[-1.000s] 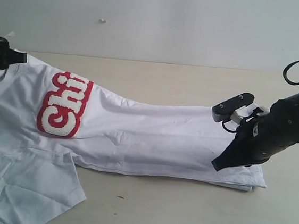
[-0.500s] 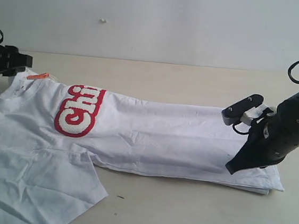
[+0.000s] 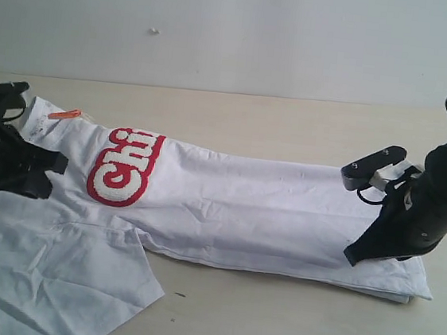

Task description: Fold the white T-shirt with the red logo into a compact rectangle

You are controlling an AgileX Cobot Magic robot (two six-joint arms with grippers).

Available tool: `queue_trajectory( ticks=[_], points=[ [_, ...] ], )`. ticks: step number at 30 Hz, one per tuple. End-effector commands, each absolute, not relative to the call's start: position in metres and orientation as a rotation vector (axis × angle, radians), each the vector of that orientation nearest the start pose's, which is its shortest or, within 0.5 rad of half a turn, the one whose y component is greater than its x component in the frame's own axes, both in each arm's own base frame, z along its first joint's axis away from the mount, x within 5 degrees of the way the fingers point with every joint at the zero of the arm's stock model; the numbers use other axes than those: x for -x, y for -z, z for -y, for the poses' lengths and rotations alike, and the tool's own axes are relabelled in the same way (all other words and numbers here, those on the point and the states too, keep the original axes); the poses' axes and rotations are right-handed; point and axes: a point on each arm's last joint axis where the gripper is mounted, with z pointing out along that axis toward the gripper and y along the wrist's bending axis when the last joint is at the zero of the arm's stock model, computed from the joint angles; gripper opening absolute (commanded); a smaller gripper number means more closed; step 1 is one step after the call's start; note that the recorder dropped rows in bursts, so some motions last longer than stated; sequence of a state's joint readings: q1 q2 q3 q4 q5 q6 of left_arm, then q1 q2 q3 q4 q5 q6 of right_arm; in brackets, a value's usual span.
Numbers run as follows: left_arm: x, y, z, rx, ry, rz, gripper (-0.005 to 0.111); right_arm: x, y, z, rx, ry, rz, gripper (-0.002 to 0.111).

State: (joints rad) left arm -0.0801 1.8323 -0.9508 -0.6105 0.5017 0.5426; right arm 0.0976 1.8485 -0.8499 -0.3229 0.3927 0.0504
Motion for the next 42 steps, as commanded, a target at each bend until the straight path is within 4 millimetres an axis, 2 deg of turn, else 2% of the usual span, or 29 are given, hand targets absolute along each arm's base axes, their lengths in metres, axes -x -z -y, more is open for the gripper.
queue_trajectory(
  ticks=[1,6,13,16,21,25,31,33,34,36,38,39,40,42],
  points=[
    [-0.321,-0.126,0.055,-0.177,0.482,-2.87,0.015,-0.309,-0.115,-0.018,0.466,0.192,-2.82,0.0],
    [-0.313,-0.111,0.056,-0.153,0.508,-2.948,0.015,-0.309,-0.115,-0.019,0.466,0.189,-2.823,0.0],
    [-0.3,-0.103,0.059,-0.133,0.596,-3.039,0.015,-0.306,-0.114,-0.017,0.496,0.205,-2.85,0.0],
    [-0.292,-0.102,0.062,-0.119,0.666,-3.086,0.024,-0.304,-0.114,-0.016,0.525,0.231,-2.87,0.0],
    [-0.278,-0.1,0.064,-0.134,0.747,-3.165,0.047,-0.299,-0.113,-0.01,0.599,0.31,-2.919,0.0],
    [-0.274,-0.102,0.066,-0.13,0.802,-3.192,0.048,-0.297,-0.113,-0.007,0.564,0.357,-2.945,0.0],
    [-0.271,-0.114,0.068,-0.14,0.862,-3.182,0.048,-0.295,-0.116,-0.003,0.523,0.428,-2.965,0.0],
    [-0.271,-0.132,0.069,-0.158,0.864,-3.115,0.048,-0.298,-0.127,-0.006,0.473,0.375,-2.905,0.0],
    [-0.27,-0.149,0.069,-0.183,0.848,-3.057,0.048,-0.298,-0.138,-0.007,0.446,0.359,-2.867,0.0],
    [-0.265,-0.165,0.068,-0.204,0.826,-3.01,0.048,-0.297,-0.148,-0.007,0.433,0.357,-2.836,0.0],
    [-0.257,-0.175,0.067,-0.215,0.817,-2.98,0.048,-0.296,-0.157,-0.008,0.392,0.331,-2.815,0.0],
    [-0.244,-0.179,0.065,-0.226,0.797,-2.981,0.048,-0.295,-0.164,-0.009,0.365,0.312,-2.795,0.0],
    [-0.237,-0.178,0.064,-0.212,0.787,-2.995,0.048,-0.294,-0.167,-0.009,0.355,0.304,-2.785,0.0],
    [-0.21,-0.172,0.062,-0.209,0.781,-3.032,0.048,-0.293,-0.175,-0.01,0.331,0.288,-2.761,0.0]
  ],
)
